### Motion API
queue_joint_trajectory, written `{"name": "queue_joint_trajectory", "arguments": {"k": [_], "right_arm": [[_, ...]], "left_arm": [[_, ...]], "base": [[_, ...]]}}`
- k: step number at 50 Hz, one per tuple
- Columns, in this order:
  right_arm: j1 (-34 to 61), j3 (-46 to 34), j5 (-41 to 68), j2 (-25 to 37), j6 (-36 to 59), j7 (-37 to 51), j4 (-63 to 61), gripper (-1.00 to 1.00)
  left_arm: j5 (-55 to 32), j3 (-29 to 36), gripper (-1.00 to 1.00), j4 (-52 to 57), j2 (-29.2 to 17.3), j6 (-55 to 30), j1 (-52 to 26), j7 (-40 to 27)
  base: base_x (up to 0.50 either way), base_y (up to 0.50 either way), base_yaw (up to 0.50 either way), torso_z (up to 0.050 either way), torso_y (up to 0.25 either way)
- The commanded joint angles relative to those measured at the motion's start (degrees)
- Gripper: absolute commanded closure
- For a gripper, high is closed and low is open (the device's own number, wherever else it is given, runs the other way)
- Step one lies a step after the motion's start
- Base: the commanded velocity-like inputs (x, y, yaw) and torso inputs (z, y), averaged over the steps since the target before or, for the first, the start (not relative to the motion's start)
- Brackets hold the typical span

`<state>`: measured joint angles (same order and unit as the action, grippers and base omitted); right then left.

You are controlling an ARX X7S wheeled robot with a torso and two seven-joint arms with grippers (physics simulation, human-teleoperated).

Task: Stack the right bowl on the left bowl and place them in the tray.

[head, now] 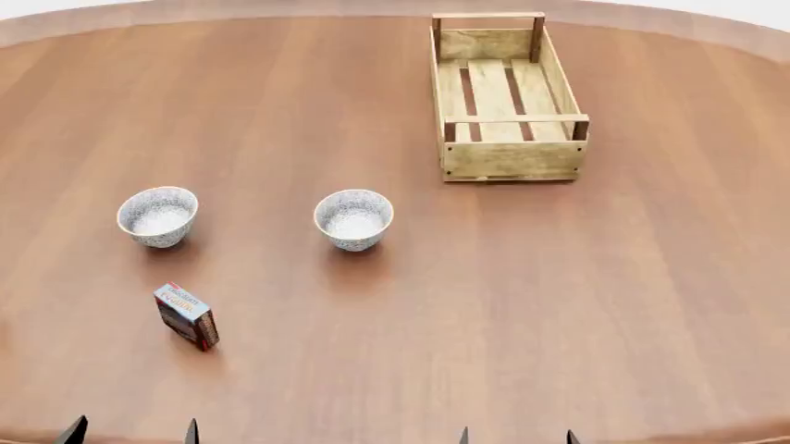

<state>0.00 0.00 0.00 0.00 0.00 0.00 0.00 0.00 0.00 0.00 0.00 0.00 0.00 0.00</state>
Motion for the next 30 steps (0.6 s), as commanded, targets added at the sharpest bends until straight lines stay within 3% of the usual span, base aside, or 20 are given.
{"name": "queue_joint_trajectory", "arguments": {"k": [1,30], "right_arm": [[-0.20,-1.32,0.76,0.88,-0.28,1.07,-0.08,-1.00],[0.09,-3.07,2.94,2.55,0.10,3.16,0.26,-1.00]], "left_arm": [[-0.55,1.22,-1.00,0.26,-0.92,-0.19,0.12,-1.17],[-0.68,4.23,-1.00,0.47,-2.58,-1.81,0.18,-2.87]], "base": [[0.00,0.00,0.00,0.000,0.000],[0.00,0.00,0.00,0.000,0.000]]}}
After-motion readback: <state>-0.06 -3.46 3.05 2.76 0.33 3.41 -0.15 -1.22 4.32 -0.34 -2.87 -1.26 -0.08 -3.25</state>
